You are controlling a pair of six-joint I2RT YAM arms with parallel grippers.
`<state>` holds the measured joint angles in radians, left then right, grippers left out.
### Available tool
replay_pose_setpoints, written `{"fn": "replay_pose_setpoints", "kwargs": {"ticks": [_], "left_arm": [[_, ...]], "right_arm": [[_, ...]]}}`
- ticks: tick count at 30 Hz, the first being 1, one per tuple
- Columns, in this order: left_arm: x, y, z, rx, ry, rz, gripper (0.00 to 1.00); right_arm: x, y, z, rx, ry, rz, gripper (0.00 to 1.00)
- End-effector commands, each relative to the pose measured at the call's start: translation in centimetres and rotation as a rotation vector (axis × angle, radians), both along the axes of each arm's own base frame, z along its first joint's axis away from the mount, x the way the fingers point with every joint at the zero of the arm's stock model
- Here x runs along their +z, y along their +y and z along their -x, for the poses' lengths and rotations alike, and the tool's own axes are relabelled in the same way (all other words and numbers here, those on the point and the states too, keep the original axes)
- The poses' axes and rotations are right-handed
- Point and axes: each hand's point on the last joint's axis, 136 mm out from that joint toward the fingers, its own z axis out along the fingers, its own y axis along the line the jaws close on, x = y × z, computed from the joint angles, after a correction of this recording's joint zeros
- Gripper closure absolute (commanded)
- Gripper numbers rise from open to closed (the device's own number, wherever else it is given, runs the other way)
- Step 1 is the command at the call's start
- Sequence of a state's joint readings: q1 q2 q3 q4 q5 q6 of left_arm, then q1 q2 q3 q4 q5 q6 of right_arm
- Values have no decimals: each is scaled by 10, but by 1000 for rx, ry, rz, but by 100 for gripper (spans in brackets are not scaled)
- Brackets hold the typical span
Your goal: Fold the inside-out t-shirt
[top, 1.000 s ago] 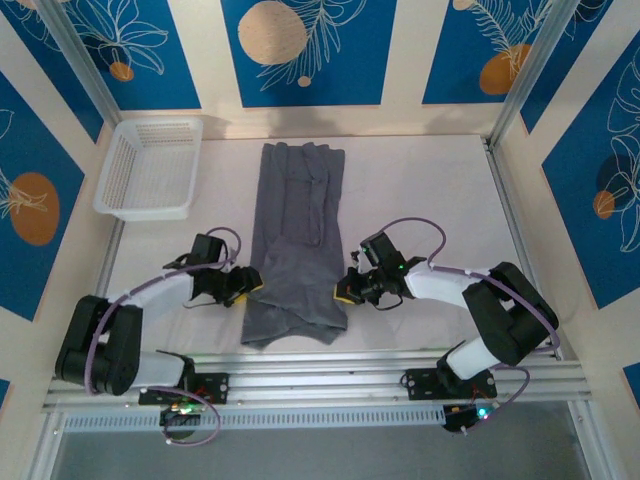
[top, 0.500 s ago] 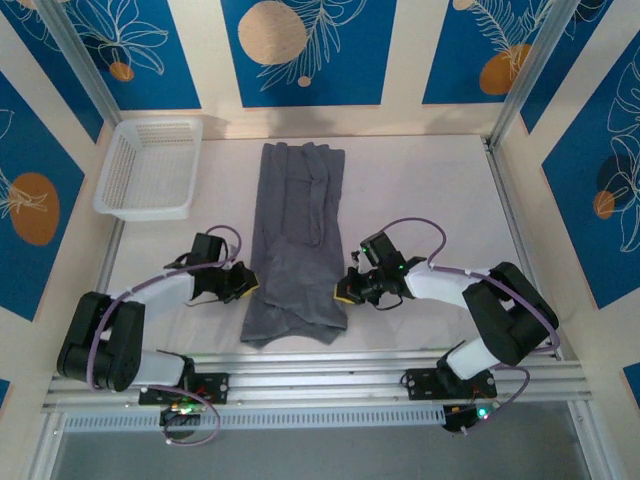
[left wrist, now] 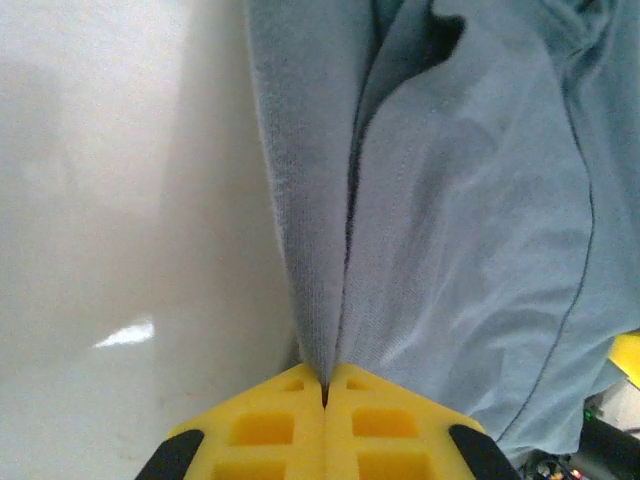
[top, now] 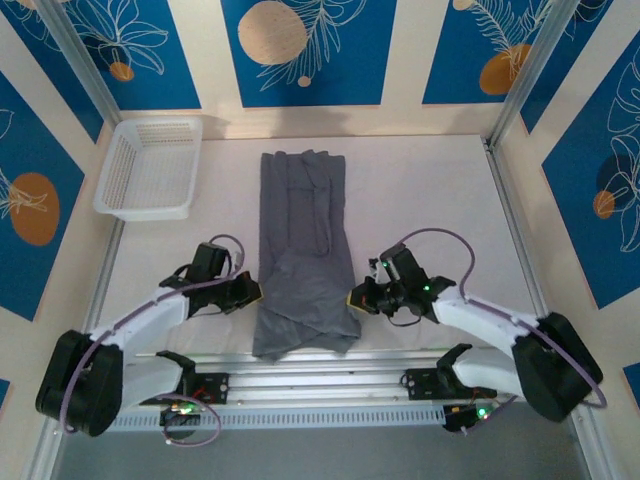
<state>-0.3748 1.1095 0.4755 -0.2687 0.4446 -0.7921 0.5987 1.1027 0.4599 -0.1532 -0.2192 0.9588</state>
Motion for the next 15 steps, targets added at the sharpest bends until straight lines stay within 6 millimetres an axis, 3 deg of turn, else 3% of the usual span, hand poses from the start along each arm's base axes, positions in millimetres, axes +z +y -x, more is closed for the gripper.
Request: {"fn": "replay_pose_setpoints", "kwargs": {"ticks": [1,6,11,15], "left_arm": [[18,-2,-3,48,-6,24,100],[67,3,-43,104,-81,-58,100],[112,1,-122,174,-213,-54,100],[125,-1,-184,210,-257,-47,100]], "right_arm": [[20,-9,-1,-27,-25,14,100],[81,-10,-53,-49,-164,-27,100],[128,-5,-129,-26,-318,-8,100],[147,1,-187,-9,-384,6,100]]}}
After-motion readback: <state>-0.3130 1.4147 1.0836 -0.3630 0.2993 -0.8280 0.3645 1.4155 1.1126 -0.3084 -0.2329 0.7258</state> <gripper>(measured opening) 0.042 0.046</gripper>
